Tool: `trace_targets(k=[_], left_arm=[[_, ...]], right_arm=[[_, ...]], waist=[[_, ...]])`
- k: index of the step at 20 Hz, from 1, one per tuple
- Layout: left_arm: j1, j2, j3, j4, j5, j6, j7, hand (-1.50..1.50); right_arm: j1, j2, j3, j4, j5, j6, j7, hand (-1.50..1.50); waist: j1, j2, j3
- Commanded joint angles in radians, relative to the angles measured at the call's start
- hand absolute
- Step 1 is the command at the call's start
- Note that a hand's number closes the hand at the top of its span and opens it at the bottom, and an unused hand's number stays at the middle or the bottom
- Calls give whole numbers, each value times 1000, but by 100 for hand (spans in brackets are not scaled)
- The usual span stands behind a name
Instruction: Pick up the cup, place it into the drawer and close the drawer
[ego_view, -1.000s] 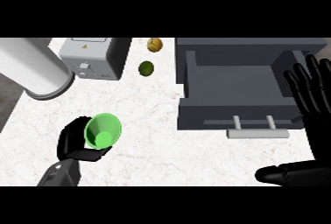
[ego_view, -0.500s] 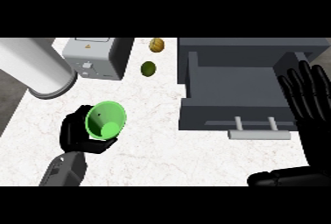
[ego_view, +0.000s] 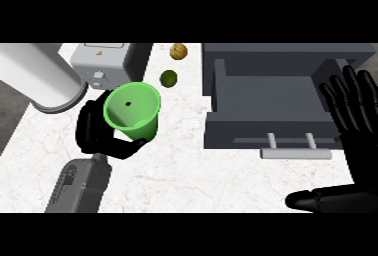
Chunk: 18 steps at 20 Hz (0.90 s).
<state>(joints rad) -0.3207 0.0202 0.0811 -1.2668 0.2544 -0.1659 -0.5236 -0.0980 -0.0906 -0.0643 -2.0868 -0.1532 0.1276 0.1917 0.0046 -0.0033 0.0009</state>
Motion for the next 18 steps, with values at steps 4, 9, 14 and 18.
trace_targets(k=[4,9,14,18], left_arm=[[-58,-19,-76,-190,-1,128,176,150],[-196,-20,-124,-203,-16,246,315,150],[-399,-16,-75,-91,-41,293,375,150],[-429,-20,-166,-31,-57,378,322,150]], right_arm=[[0,4,9,18,22,4,-25,-150],[12,-31,-43,-22,-26,18,18,-150],[17,0,9,-41,-6,6,25,-150],[36,-4,-20,-13,-22,22,-12,-150]], waist=[[-3,2,-1],[-9,2,-1],[-11,3,-1],[-14,4,-1]])
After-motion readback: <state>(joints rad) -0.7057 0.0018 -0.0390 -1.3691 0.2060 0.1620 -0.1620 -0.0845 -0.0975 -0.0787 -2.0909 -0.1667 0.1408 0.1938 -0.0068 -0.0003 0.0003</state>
